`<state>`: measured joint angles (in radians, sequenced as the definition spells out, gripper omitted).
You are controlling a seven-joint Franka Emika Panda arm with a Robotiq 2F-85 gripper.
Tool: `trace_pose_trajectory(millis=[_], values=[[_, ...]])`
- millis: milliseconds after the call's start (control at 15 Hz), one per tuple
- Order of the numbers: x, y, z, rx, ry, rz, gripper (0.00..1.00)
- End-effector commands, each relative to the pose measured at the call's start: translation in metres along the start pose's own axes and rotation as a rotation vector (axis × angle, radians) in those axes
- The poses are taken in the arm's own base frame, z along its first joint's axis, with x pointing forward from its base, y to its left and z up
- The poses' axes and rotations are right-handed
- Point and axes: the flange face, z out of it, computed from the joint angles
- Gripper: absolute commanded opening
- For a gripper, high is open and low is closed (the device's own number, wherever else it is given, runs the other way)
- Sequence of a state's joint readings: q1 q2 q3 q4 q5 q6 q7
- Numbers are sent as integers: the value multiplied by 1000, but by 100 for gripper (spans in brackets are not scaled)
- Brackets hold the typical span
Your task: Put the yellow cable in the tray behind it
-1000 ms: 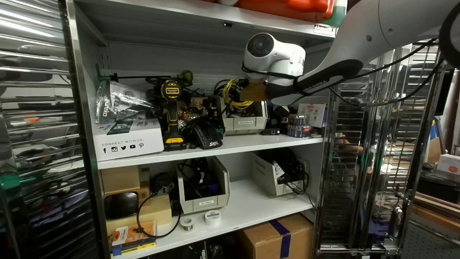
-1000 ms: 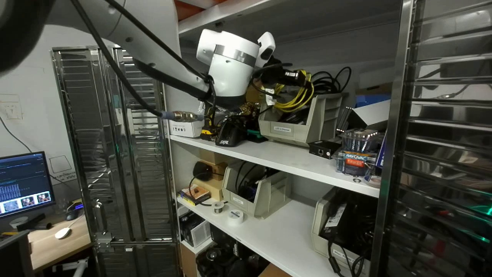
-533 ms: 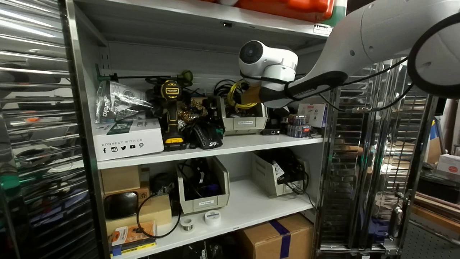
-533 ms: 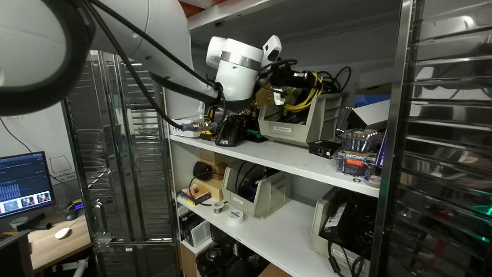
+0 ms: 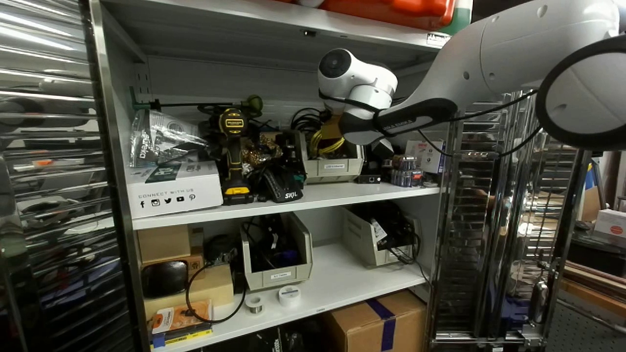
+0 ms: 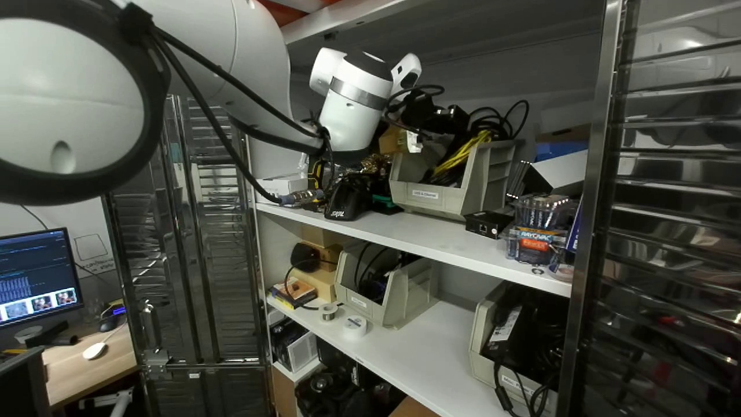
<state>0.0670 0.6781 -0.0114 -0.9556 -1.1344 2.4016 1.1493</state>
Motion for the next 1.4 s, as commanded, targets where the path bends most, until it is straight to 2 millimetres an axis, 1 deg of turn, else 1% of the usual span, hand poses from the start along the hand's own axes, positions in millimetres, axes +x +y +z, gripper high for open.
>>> trace_pose_trajectory(millis=[0,200,267,533,667,867,1000,1067,1133,1200,1333], values=[[22,0,-26,74,-40,-1,70],[22,-4,-56,204,-165,0,94],[21,-3,-65,238,-210,1,99],[8,17,-100,344,-416,-18,100],[-2,34,-119,364,-536,-40,100],[-33,61,-142,381,-734,-78,100],[-46,82,-162,390,-876,-107,100],[-52,95,-174,395,-948,-123,100],[-51,115,-185,421,-1024,-121,100],[-58,125,-197,402,-1099,-151,100],[-56,159,-215,391,-1225,-168,100]])
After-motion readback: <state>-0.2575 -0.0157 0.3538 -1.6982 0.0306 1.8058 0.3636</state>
